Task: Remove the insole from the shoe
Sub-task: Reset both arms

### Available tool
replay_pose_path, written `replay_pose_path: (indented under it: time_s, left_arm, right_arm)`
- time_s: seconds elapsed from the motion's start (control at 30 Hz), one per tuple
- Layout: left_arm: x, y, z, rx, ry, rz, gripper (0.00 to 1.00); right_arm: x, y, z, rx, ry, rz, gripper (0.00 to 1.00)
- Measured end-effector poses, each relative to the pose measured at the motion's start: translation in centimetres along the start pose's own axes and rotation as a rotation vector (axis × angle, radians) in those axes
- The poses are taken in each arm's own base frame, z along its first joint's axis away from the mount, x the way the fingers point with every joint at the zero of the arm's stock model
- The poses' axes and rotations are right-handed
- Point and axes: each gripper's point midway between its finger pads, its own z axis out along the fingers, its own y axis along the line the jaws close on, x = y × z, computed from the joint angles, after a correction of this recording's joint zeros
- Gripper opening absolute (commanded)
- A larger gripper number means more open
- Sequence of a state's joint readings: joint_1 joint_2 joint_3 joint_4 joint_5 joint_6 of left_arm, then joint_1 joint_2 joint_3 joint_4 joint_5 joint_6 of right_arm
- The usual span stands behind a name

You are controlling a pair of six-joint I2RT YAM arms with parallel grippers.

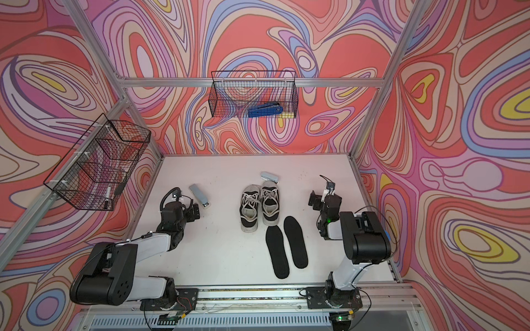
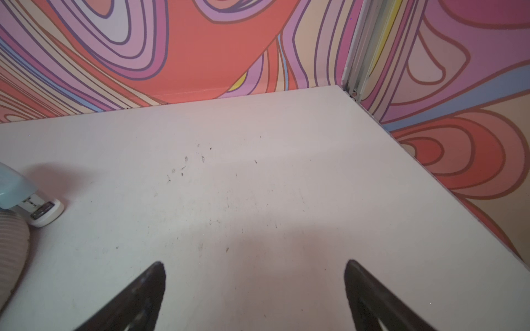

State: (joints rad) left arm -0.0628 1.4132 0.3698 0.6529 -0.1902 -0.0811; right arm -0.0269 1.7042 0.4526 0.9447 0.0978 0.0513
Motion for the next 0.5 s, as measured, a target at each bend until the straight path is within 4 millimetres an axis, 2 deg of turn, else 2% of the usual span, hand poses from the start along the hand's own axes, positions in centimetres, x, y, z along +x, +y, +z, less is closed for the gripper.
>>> replay_pose_path:
  time_s: [0.07, 0.17, 0.5]
  left_arm:
    - [0.1, 0.0, 0.9, 0.012, -0.033, 0.004, 1.00]
    - [1.4, 0.3, 1.5, 0.013, -0.002, 0.012, 1.00]
    - [-0.3, 0.6, 1.5, -0.009, -0.067, -0.004, 1.00]
  right_arm:
    - [-0.2, 0.2, 0.0, -0.012, -0.009, 0.003, 0.98]
    - [-0.3, 0.3, 0.0, -0.018, -0.012, 0.003, 0.98]
    - [-0.8, 1.1, 0.4, -0.037, -0.014, -0.013, 0.98]
